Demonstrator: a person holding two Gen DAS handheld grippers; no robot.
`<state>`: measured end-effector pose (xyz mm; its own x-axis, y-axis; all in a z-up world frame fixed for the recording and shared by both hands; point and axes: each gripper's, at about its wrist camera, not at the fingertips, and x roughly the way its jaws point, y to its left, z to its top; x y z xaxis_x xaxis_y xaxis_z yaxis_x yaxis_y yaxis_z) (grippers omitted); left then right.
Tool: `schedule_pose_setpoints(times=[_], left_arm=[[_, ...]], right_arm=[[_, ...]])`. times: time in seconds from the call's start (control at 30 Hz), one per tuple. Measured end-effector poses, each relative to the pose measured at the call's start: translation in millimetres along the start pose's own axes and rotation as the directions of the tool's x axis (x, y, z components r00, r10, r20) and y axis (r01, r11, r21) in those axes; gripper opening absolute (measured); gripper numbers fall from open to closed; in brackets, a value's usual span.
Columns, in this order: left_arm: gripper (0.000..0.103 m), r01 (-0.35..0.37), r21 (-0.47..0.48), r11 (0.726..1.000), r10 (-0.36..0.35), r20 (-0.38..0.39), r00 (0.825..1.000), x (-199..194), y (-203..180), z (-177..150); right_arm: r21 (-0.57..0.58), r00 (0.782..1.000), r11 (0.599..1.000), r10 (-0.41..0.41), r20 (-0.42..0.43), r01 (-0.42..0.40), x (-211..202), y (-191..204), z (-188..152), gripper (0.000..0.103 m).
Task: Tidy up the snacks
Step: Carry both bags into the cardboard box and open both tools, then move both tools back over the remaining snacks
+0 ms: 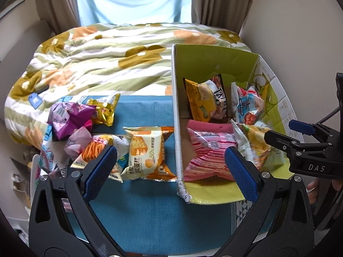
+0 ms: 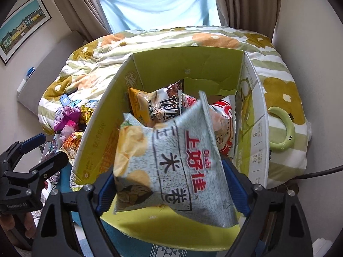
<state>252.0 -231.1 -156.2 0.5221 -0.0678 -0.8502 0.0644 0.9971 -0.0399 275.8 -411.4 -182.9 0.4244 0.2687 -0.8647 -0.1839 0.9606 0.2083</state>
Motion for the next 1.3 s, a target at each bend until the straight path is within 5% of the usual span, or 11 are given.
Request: schedule_pose_setpoints(times=[0.23,0.43,0.67,1.03,1.3], left_arm=[[0.100,0.018,0.008,1.000,-0.018,-0.007,1.000,-1.0,-3.5,-7.7],[0.100,0.022,0.028,0.999,-0.022,0.026,0.999,-19.5,-10.5,-8.6],[0.100,-0.013,-0.001,1.000,0.014,0.077,0.997,-61.3,-2.1,-19.3],[0.100,-0.120,-0.113,0.986,0.137,0.161,0.977,-130.9,58.3,-50.4],[0.100,-0.128,-0.146,0.981,0.154,0.187,0.970,-154.6,116.7,-73.7]], right_arm=[[-0.008,0.997,0.997,-0.072,0.034,0.072,-5.5,-6.4,-16.5,0.097],[0.024,0.999,0.999,-0.032,0.029,0.031,-22.1,-10.9,-24.0,0.097],[-0.003,0.989,0.999,-0.052,0.140,0.053,-60.6,2.9,-27.0,0.097],[-0.063,0.974,0.998,0.036,0.224,-0.023,-100.3,46.9,-28.8,0.097],[-0.040,0.957,0.999,0.015,0.290,-0.004,-112.9,90.3,-44.5,0.097]])
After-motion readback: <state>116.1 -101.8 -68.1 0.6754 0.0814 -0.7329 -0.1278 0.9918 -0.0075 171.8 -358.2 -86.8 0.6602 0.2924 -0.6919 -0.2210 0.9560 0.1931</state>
